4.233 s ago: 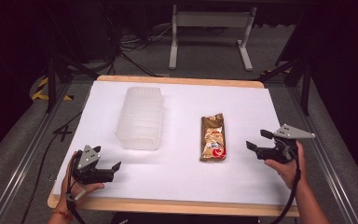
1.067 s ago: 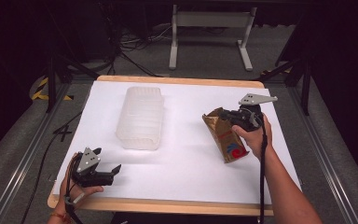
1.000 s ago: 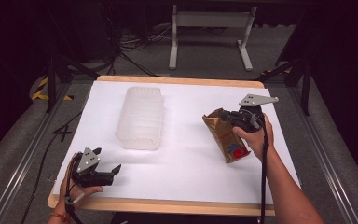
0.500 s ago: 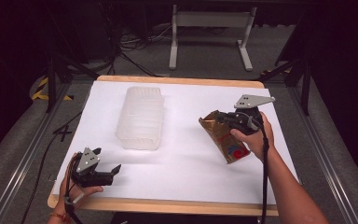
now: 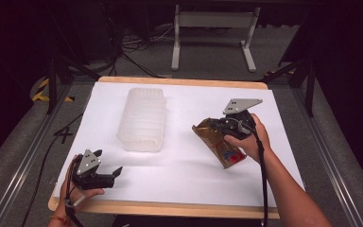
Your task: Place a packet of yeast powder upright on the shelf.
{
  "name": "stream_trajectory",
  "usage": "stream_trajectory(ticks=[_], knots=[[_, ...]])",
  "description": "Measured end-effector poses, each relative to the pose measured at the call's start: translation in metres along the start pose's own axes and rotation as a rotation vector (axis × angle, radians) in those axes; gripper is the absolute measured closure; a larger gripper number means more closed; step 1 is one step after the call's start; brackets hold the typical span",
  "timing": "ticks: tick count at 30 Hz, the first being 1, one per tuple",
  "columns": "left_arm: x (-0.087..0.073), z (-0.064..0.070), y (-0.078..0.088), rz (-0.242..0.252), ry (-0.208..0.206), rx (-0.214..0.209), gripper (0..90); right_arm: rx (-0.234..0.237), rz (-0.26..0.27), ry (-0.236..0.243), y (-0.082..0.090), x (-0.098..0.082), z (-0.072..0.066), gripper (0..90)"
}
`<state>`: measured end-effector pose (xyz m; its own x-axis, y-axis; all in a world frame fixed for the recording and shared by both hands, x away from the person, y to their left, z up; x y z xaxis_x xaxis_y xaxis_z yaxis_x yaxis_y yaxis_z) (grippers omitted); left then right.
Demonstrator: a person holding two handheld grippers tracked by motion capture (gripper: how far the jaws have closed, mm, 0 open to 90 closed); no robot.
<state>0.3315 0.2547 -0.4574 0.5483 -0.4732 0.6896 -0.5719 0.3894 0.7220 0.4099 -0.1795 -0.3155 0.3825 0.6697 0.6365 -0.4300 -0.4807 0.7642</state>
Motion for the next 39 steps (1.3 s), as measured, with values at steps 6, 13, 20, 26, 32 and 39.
stream_trajectory(ticks=[6, 13, 20, 26, 32, 39], knots=[[0.000, -0.001, 0.000, 0.003, 0.001, 0.003, 5.4, -0.008, -0.014, 0.024, -0.002, 0.008, -0.005, 87.9], [0.000, 0.000, 0.002, 0.012, 0.004, 0.002, 5.1, -0.008, -0.011, 0.044, -0.002, 0.022, -0.009, 87.8], [0.000, -0.001, 0.003, 0.025, 0.010, 0.001, 5.1, -0.012, 0.006, 0.050, -0.006, 0.032, -0.011, 88.3], [0.000, -0.001, 0.003, 0.022, 0.011, -0.001, 5.1, 0.003, 0.044, 0.038, -0.009, 0.042, -0.012, 88.9], [0.000, -0.002, 0.003, 0.028, 0.015, -0.002, 5.1, 0.020, 0.101, 0.042, -0.009, 0.059, -0.014, 89.3], [0.000, -0.003, 0.005, 0.040, 0.021, -0.008, 5.1, 0.027, 0.161, 0.046, -0.006, 0.087, -0.015, 89.4]])
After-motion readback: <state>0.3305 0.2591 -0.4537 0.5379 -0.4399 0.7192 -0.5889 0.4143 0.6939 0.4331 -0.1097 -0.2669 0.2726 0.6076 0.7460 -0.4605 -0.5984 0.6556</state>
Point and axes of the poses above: each handheld gripper's, and its own axes: y roughly backward along the jaws, x roughly out of its top, z roughly to its right, the point moved 1 cm from there along -y, roughly forward along the jaws, and after that the axes turned 14 degrees about -z, right-handed, at the moved point
